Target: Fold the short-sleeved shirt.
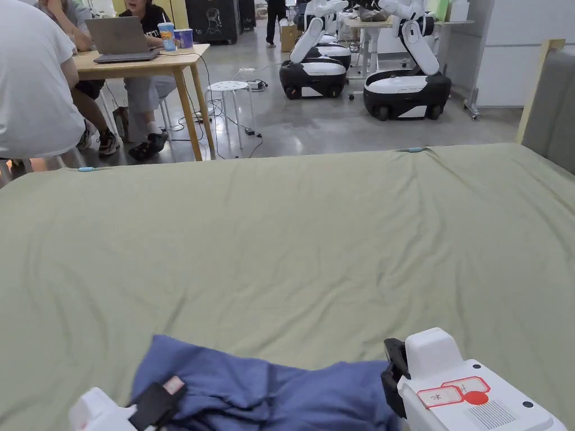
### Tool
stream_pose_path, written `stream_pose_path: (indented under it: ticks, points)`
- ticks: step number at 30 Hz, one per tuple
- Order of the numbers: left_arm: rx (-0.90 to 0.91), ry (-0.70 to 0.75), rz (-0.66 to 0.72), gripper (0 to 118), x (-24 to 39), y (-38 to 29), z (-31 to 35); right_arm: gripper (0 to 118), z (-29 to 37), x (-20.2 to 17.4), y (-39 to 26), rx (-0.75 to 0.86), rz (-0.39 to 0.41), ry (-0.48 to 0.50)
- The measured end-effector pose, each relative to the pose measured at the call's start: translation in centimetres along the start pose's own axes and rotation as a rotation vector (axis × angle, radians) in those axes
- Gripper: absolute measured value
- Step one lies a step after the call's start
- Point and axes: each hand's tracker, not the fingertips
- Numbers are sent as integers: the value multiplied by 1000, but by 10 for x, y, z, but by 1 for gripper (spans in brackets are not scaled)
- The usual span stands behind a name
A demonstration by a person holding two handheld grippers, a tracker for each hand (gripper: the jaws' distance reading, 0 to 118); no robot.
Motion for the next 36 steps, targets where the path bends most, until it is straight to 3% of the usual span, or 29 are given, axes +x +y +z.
stream_pose_path:
  ticks: [4,8,12,18,22,23,25,26,27,30,34,35,36]
  points:
    - [87,166,-321,14,8,32,22,0,1,2,-1,3,-2,-6]
    - [94,155,-587,14,54,20,28,0,1,0,0,3,5,-5]
    - [20,68,-900,14,124,-34,8,0,1,0,0,11,-8,1]
    - [-149,136,-1359,13,168,-144,-37,0,4,3,-2,24,-18,8]
    - [-167,166,-1347,18,163,-162,-45,0,5,4,-2,29,-24,16]
    - [-167,156,-1338,27,165,-159,-40,0,5,4,-2,29,-26,19]
    - [-179,45,-1242,73,174,-142,-19,0,5,4,-2,32,-27,22]
    - [-184,-6,-1168,86,179,-129,-8,0,5,5,-2,33,-27,22]
    - [-170,-67,-1054,89,183,-112,5,0,5,4,-2,33,-28,24]
    - [-106,-184,-779,89,178,-71,23,0,5,4,-2,33,-31,25]
    - [-157,-165,-538,85,153,-45,-2,0,6,0,-3,43,-14,20]
    - [-202,-129,-504,82,146,-46,-15,0,5,-2,-3,42,-6,19]
    - [-231,-125,-479,66,141,-49,-22,0,5,-3,-3,41,-1,19]
